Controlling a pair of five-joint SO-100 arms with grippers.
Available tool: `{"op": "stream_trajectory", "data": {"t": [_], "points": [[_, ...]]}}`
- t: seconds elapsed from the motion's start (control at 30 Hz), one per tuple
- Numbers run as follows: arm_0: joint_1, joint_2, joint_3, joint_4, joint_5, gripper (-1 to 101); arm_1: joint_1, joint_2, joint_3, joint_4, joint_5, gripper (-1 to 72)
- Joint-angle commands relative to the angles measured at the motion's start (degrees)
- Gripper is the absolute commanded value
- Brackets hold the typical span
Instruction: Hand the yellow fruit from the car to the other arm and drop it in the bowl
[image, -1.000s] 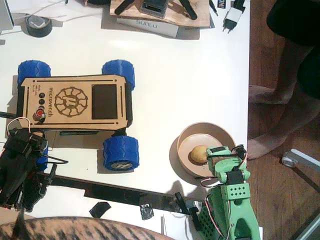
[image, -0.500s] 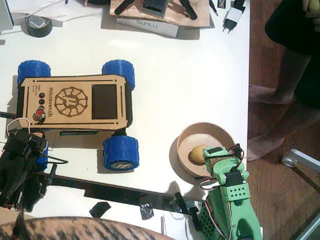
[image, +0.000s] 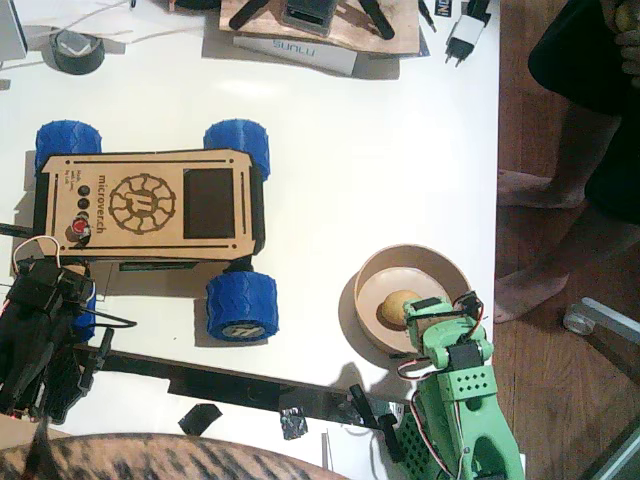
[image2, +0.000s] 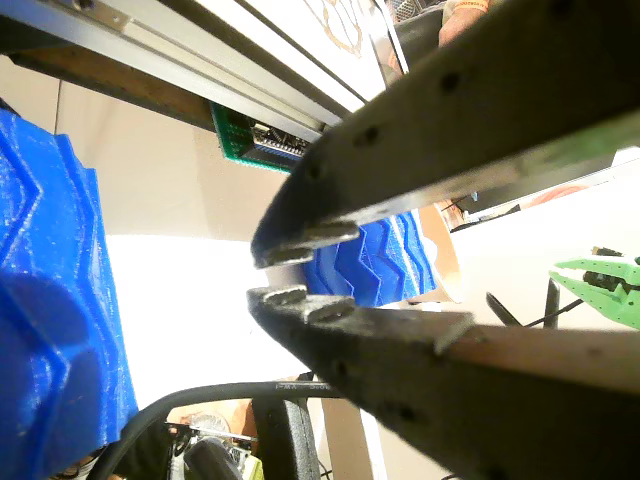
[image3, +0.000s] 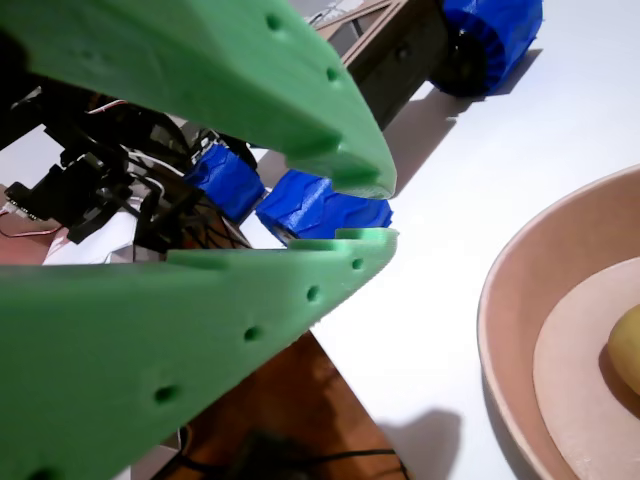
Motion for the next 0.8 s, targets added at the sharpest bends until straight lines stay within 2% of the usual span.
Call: {"op": "stream_trajectory", "data": {"t": [0.0,0.77], "points": [[-0.26,0.18,0.00,0.97,0.00,0,-0.53,0.09,0.26,-1.32,-2.11,0.0],[-0.26,0.18,0.00,0.97,0.00,0,0.53,0.09,0.97,-1.49,-2.55,0.0]]}}
